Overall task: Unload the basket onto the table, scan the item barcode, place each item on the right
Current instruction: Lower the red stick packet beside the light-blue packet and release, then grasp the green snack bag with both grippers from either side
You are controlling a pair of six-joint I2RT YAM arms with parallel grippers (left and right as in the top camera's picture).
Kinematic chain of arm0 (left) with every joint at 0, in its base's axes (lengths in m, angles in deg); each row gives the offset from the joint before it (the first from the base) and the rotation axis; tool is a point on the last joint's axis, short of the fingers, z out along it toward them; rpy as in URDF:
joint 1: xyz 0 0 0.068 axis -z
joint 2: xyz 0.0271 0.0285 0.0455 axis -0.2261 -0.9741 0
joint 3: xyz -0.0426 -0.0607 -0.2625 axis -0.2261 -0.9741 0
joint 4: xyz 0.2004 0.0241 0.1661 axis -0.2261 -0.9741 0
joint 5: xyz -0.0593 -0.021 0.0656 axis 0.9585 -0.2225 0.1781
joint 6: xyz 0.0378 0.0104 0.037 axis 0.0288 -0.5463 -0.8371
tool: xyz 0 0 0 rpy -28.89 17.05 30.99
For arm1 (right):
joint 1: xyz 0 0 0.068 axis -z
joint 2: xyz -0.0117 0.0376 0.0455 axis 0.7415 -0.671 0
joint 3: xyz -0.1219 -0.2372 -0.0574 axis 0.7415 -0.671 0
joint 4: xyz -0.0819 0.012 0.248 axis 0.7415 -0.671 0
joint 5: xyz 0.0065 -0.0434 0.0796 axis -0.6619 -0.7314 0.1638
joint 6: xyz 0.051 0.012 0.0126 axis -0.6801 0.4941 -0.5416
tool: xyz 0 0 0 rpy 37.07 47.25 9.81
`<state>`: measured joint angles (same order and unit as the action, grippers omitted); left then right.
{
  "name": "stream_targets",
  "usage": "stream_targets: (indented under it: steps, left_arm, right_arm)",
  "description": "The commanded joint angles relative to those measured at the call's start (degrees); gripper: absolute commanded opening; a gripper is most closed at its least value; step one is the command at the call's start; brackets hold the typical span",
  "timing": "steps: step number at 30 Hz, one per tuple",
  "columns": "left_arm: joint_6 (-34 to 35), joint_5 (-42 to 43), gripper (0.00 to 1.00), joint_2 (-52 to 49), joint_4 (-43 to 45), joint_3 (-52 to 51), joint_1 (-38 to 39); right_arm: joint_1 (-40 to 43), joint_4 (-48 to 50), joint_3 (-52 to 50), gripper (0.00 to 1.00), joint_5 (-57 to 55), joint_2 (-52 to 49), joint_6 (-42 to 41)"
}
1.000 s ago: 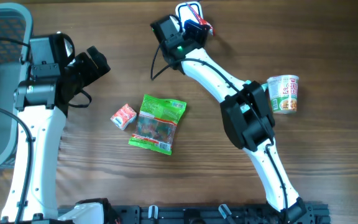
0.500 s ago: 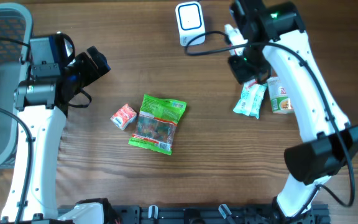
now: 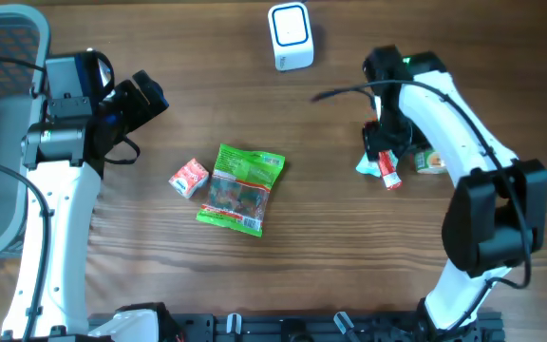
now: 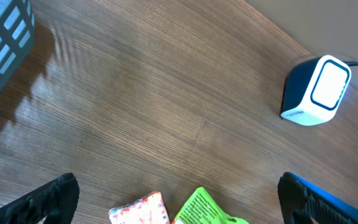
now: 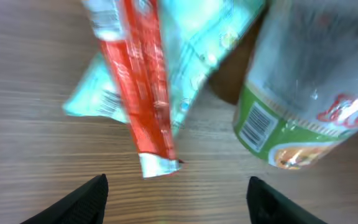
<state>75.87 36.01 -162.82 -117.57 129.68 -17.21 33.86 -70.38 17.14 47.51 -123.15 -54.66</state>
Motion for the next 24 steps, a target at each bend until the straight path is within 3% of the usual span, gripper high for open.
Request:
stream_targets:
  steps: [1, 4, 8, 13, 15, 16, 17, 20, 24]
  left_arm:
    - [-0.2, -0.5, 1.0, 0.0, 0.1, 0.3, -0.2]
    - [-0.2, -0.5, 1.0, 0.0, 0.1, 0.3, -0.2]
    - [-0.2, -0.5, 1.0, 0.0, 0.1, 0.3, -0.2]
    - [0.0, 0.8, 1.0, 0.0, 0.7, 0.3, -0.2]
    - [-0.1, 7.5, 0.99, 0.2, -1.1, 0.3, -0.2]
    - [-0.2, 14.2, 0.34, 0.1, -5.3, 0.3, 0.2]
    - [0.0, 15.0, 0.04, 0.1, -10.0, 0.2, 1.1]
    - [0.0, 11.6, 0.04, 0.1, -17.8, -2.4, 6.1]
    - [5.6, 9.8, 0.04, 0.1, -16.2, -15.0, 16.3]
  right_arm:
    - [-2.6, 3.5, 3.5, 0.73, 22.7, 4.4, 8.5]
    - [-5.5, 10.9, 2.3, 0.74, 36.9, 4.3, 9.9]
    - [-12.0, 21.0, -2.3, 0.88, 37.1, 4.2, 11.3]
    - [-15.1, 29.6, -7.0, 0.89, 37.1, 4.1, 11.1]
    - [-15.1, 30.9, -8.7, 0.88, 37.1, 4.1, 11.2]
    - [-15.1, 31.5, -9.5, 0.85, 37.1, 4.1, 12.0]
    - [-15.1, 32.3, -10.0, 0.84, 37.1, 4.1, 12.6]
    - [-15.1, 35.3, -10.5, 0.85, 37.1, 4.1, 12.6]
    - [-15.1, 40.3, -10.5, 0.86, 36.2, 3.9, 12.6]
